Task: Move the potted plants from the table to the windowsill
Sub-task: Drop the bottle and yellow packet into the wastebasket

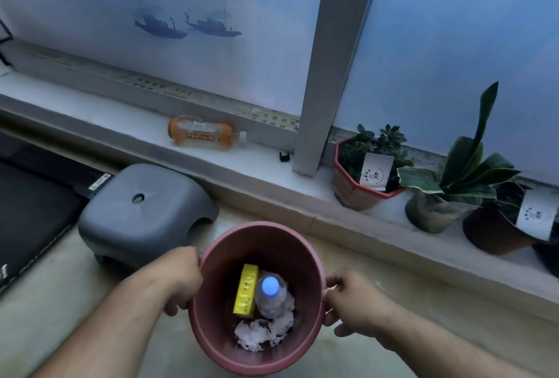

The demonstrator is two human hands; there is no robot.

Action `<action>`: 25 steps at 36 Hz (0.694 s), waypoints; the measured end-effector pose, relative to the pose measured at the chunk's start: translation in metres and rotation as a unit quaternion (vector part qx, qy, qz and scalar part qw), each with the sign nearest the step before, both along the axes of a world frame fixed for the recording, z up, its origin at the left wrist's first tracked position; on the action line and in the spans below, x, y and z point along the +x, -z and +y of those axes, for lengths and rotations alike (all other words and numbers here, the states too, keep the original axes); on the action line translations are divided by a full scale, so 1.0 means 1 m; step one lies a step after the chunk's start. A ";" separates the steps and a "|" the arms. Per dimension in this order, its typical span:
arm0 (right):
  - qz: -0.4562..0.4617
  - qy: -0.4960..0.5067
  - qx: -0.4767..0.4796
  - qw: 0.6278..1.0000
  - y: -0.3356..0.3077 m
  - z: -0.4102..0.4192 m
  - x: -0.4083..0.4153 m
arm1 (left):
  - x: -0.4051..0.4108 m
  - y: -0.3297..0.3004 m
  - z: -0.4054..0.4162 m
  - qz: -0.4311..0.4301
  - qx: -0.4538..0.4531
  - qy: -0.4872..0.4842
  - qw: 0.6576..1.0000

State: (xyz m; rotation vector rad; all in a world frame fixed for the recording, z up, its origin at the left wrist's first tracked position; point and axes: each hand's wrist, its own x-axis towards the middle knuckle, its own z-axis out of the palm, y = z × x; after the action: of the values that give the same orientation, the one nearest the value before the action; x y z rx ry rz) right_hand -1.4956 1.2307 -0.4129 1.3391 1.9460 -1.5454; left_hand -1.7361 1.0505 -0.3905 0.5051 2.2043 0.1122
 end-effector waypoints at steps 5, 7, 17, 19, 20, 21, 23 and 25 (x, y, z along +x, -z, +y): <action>0.014 -0.001 -0.027 1.000 0.002 0.002 -0.003 | -0.003 0.008 0.003 0.018 0.022 -0.007 1.000; 0.025 0.024 -0.026 0.999 0.002 0.007 -0.006 | -0.004 0.008 0.007 0.061 0.046 -0.007 0.997; 0.083 0.133 0.023 0.987 -0.012 0.041 -0.029 | 0.013 -0.001 0.044 0.053 0.253 -0.105 0.960; 0.097 0.148 0.027 0.984 -0.010 0.045 -0.031 | 0.015 0.004 0.049 0.043 0.274 -0.109 0.955; 0.105 0.158 0.024 0.982 -0.009 0.047 -0.032 | 0.016 0.006 0.051 0.040 0.281 -0.112 0.952; 0.113 0.170 0.018 0.979 -0.007 0.048 -0.032 | 0.015 0.011 0.051 0.034 0.284 -0.115 0.951; 0.132 0.196 0.008 0.972 -0.005 0.052 -0.031 | 0.016 0.017 0.054 0.026 0.298 -0.128 0.945; 0.145 0.214 -0.006 0.966 -0.003 0.054 -0.030 | 0.021 0.019 0.057 0.035 0.322 -0.118 0.939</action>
State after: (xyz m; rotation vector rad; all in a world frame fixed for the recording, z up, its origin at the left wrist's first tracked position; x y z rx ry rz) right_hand -1.5254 1.2847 -0.4098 1.6928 1.8843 -2.0484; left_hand -1.7151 1.1074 -0.4093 0.5965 2.2628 0.9810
